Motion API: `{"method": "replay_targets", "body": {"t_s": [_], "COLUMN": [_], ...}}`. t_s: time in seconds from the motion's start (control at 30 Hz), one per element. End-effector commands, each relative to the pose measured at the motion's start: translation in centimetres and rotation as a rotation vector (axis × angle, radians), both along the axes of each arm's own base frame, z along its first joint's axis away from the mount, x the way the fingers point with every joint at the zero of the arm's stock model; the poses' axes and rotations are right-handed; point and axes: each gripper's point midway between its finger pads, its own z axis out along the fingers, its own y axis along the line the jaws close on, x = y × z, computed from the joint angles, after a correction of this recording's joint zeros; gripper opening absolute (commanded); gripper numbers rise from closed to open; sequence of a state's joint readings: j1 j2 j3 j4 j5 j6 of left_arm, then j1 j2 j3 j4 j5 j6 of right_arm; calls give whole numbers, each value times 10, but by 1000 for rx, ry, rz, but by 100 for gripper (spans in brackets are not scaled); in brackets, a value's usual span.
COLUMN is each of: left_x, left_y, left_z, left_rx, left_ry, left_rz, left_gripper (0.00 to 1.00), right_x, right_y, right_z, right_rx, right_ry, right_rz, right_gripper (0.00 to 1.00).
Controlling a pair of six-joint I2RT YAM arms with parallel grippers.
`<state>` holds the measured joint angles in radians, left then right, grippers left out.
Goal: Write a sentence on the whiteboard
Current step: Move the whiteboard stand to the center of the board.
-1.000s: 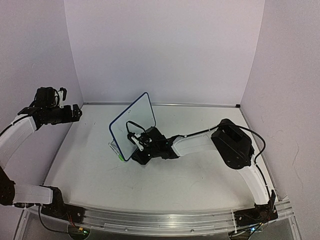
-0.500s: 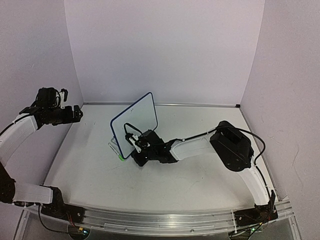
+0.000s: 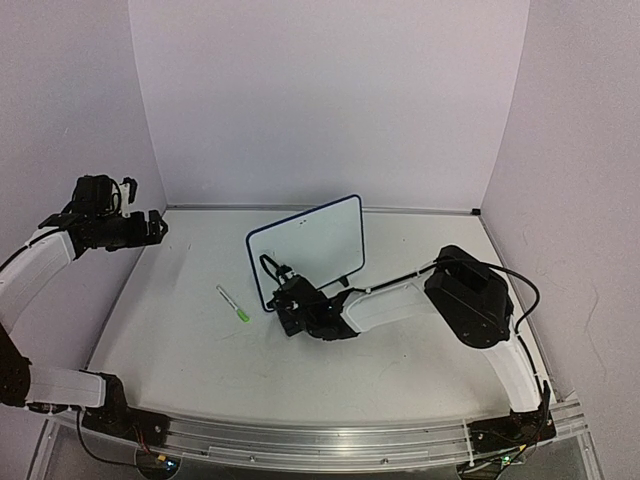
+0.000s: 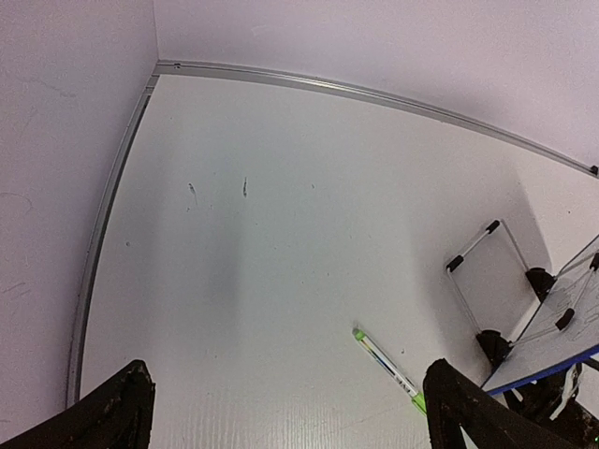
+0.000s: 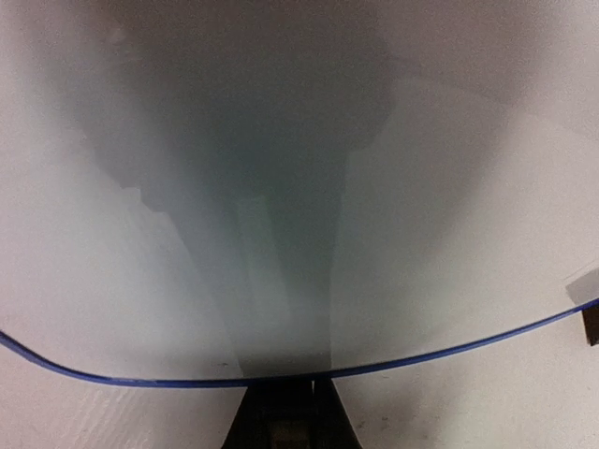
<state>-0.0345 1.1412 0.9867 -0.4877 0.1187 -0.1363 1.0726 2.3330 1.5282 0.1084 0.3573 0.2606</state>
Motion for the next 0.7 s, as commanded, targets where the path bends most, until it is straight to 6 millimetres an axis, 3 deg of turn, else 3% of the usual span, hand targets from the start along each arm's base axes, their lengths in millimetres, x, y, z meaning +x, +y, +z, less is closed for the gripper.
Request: {"method": "replay_targets", "body": {"t_s": [0.0, 0.3, 0.53, 0.57, 0.67], "left_x": [2, 3, 3, 3, 4], "left_y": [-5, -6, -9, -9, -9], "left_z": [9, 4, -1, -2, -5], "left_rx": [-32, -41, -50, -52, -75], "left_ry": [-31, -14, 6, 9, 21], "left_rz": [-16, -12, -24, -26, -6], "left_gripper": [99, 99, 99, 99, 99], "right_x": [12, 12, 11, 10, 8], "right_y": [-55, -81, -81, -80, -77], "right_z": [5, 4, 4, 4, 9], "right_rx": [-69, -27, 11, 17, 33], "right_ry": [-5, 11, 38, 44, 60], "right_rz": [-288, -503, -548, -544, -531], "right_gripper": [0, 0, 0, 4, 34]}}
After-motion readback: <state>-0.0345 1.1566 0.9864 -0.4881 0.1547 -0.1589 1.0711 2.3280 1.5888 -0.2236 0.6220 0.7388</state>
